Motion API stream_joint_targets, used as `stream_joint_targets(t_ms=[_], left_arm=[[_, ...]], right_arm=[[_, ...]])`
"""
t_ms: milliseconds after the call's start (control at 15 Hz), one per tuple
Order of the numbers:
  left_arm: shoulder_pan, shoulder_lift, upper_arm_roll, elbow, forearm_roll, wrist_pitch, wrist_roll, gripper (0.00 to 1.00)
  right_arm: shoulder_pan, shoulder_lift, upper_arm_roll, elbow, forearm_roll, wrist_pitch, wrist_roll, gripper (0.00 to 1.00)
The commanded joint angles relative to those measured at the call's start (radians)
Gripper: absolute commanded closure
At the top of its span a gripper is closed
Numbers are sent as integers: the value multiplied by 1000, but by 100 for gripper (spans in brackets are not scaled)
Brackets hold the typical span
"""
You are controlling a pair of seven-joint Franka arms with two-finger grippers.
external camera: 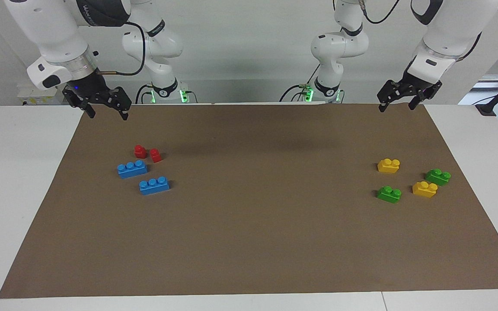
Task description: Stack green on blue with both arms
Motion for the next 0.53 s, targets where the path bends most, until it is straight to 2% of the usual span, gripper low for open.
stream_joint_targets(t_ms=[0, 267, 467], left_arm=[[5, -23, 9, -26, -13, 14, 3, 0], [20, -38, 17, -63, -14, 41, -35, 0], [30, -69, 17, -136, -14, 110, -138, 0]], right_arm=[[-10, -16, 7, -15, -18, -7, -11, 0], [-10, -16, 7, -17, -18, -1, -9, 0], [-10, -16, 7, -17, -18, 1, -9, 0]])
